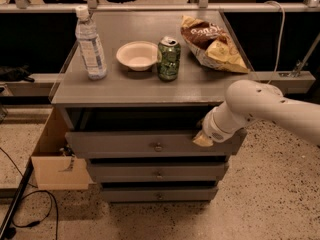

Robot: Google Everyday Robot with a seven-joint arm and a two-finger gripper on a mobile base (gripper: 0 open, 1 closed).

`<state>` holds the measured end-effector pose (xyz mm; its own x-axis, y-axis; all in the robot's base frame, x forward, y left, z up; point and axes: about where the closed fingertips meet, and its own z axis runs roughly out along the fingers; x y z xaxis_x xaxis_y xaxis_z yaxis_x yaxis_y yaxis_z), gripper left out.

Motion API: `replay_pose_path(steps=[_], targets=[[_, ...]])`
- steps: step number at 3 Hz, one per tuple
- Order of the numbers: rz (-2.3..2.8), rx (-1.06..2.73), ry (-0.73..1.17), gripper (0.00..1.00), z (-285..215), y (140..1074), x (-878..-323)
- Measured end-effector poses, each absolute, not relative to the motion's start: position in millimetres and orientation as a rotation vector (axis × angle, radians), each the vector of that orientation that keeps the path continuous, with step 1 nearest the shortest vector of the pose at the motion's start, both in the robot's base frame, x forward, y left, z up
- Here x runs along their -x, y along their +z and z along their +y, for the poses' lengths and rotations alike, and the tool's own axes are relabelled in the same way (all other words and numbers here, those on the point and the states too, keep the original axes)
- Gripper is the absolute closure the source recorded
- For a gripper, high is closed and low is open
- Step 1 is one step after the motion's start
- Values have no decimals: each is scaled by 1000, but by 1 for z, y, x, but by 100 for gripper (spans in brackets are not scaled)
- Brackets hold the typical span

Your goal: Open top drawer

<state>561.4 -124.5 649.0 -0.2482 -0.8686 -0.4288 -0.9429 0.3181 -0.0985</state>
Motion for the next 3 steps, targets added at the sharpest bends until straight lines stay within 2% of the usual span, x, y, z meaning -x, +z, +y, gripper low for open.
replay_pose_path(steps=[1,2,3], targets=[[2195,1601,257,85,-127,652,-556],[2195,1601,257,89,-127,652,-556],[2195,1602,257,100,-127,652,-556]])
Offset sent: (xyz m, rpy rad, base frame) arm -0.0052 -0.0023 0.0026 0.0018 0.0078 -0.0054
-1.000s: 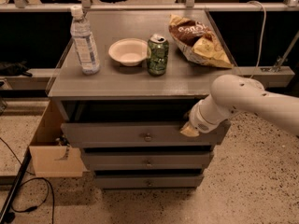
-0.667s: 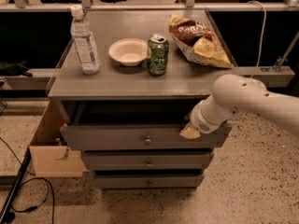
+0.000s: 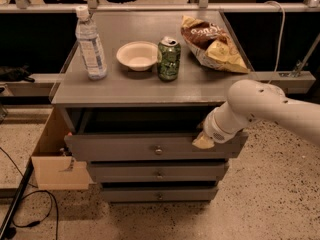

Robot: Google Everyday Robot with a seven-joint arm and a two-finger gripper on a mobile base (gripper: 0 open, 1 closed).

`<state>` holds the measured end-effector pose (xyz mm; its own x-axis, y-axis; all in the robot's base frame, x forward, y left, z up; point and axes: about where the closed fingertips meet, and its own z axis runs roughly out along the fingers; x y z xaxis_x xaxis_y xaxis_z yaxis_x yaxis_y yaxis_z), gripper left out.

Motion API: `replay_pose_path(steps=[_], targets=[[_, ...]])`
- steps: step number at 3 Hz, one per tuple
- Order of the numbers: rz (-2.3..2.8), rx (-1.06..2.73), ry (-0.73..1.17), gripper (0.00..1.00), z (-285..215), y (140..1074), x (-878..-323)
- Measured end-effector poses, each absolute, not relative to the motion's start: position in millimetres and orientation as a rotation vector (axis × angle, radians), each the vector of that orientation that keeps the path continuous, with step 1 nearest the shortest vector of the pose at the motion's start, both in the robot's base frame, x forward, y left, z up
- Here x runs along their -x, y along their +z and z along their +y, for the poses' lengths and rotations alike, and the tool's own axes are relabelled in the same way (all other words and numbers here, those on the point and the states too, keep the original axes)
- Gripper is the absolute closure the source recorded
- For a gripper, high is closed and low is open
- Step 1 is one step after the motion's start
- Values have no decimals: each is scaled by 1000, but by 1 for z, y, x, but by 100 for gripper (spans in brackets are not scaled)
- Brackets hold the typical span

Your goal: Open top drawer

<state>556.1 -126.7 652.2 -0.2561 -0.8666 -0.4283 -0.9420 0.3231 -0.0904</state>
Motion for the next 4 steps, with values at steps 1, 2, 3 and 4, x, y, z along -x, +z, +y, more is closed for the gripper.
replay_pose_path(steps=[1,2,3,4], targets=[[2195,1602,257,100,-127,652,-556],[2195,1604,257,100,-127,653,-553],[2205,1597,265,100,-132,651,-543],[2205,1597,265,100,-132,652,-543]])
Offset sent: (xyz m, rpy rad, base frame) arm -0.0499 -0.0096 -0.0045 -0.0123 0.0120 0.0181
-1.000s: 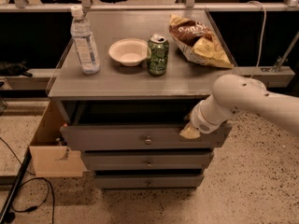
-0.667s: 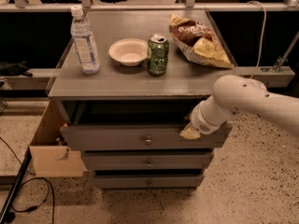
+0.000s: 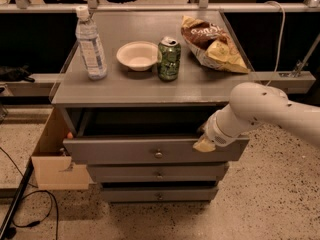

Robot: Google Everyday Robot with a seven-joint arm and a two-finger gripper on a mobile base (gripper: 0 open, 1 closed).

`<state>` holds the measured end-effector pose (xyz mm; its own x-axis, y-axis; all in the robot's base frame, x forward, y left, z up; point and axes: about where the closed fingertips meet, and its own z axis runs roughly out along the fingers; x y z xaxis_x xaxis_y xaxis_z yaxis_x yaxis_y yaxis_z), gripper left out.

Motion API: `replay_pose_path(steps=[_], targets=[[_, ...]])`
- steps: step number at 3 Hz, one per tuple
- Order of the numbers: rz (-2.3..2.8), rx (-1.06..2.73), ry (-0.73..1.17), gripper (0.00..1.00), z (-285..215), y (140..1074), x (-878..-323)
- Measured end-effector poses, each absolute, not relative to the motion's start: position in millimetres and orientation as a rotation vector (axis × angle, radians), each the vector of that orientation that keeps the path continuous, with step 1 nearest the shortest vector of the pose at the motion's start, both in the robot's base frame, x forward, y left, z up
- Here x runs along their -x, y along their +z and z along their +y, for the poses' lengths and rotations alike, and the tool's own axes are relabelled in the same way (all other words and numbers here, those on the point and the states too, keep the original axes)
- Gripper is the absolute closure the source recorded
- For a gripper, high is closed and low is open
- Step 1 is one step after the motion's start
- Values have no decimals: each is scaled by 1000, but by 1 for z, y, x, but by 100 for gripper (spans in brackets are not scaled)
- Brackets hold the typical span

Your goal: Open top drawer

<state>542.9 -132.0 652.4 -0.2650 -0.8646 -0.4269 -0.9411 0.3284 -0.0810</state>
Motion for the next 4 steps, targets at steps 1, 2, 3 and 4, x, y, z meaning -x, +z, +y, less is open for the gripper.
replay_pose_path(steps=[1,2,3,4], targets=[[2212,1587,267,100,-135,652,-535],[2211,1588,267,76,-135,652,-535],[2211,1588,267,53,-135,652,-535],[2211,1588,267,29,-135,652,-535]])
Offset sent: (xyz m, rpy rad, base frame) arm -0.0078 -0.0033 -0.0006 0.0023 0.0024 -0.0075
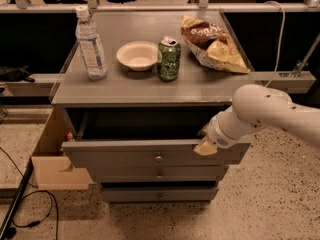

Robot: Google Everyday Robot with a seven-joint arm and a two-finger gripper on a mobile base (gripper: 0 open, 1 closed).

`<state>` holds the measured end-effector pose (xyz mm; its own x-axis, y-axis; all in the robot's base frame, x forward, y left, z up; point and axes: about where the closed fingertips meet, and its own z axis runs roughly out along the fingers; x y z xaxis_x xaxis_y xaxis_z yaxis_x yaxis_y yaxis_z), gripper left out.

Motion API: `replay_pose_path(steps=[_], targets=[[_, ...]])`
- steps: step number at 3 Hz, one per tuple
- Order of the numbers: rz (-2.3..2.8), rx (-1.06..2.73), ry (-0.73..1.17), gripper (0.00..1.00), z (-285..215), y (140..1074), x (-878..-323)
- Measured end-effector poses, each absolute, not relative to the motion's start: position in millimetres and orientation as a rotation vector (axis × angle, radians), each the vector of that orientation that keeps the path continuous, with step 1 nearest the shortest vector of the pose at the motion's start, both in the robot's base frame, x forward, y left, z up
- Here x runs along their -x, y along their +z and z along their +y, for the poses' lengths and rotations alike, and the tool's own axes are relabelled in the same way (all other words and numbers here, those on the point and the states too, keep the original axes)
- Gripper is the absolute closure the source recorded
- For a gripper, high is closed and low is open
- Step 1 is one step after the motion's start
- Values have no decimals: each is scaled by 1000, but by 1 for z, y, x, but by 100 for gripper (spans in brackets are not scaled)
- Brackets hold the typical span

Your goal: Open top drawer

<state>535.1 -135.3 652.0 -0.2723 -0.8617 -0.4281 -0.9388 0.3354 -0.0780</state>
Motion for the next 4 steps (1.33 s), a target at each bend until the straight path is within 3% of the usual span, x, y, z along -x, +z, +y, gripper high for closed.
replay_pose_path(steps=[1,2,3,4], targets=[[2211,1588,267,28,-135,652,-535],[2210,1603,279,51,-140,649,-518],[2211,1588,276,82,-143,654,-505],[2178,1594,282,100,-137,664,-491]])
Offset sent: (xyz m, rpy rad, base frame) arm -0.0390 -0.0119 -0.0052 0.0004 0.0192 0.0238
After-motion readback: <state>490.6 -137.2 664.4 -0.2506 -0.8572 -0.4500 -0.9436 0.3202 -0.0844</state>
